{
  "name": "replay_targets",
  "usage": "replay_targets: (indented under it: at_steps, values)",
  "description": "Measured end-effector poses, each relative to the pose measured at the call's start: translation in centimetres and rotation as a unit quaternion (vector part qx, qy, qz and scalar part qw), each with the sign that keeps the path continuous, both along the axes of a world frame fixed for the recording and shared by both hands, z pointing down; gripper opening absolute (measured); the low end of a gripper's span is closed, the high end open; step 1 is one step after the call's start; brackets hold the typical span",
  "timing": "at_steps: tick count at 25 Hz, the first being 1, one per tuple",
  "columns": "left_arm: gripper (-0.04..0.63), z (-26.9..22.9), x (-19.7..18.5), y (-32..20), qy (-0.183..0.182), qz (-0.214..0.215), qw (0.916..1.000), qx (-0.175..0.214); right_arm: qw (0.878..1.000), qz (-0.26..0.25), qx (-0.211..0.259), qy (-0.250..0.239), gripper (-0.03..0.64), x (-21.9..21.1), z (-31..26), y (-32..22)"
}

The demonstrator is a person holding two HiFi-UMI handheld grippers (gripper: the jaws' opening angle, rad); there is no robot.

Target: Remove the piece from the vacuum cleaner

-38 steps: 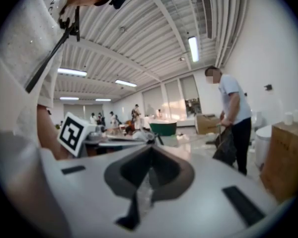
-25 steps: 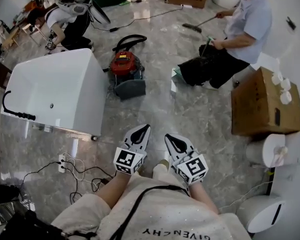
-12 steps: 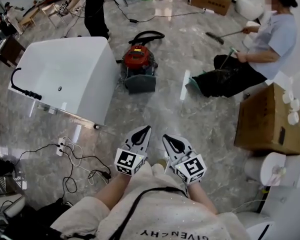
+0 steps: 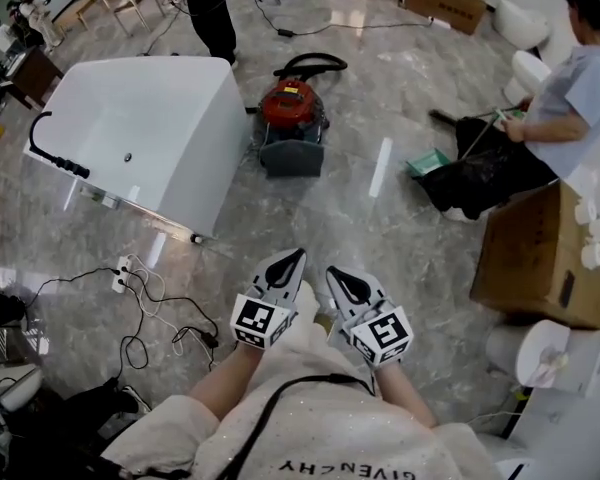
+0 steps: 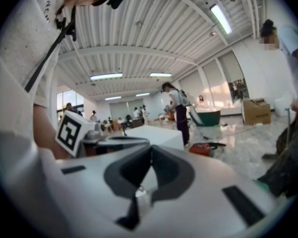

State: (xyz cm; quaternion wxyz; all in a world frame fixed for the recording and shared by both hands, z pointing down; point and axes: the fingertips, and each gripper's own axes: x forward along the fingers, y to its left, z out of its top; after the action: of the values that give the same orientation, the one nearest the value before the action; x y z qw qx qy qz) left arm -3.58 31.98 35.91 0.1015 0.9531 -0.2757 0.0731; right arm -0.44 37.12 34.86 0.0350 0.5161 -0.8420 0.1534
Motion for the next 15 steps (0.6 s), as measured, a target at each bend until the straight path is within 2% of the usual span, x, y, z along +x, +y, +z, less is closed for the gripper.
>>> replay_targets:
  at_steps: [9,15]
  values:
    - [0.02,0.6,0.1,-3.4,0.008,-0.011,0.9999,-0.007,1.0,-0.017,-0.006,0.004,0.014,-0.1,0.2,-3.6]
    - [0.02,0.6,1.0,-6.6,0.007,-0.001,1.0,0.001,1.0,-0.02,-0.01,0.009,0.014,0.4,0.4,-6.9]
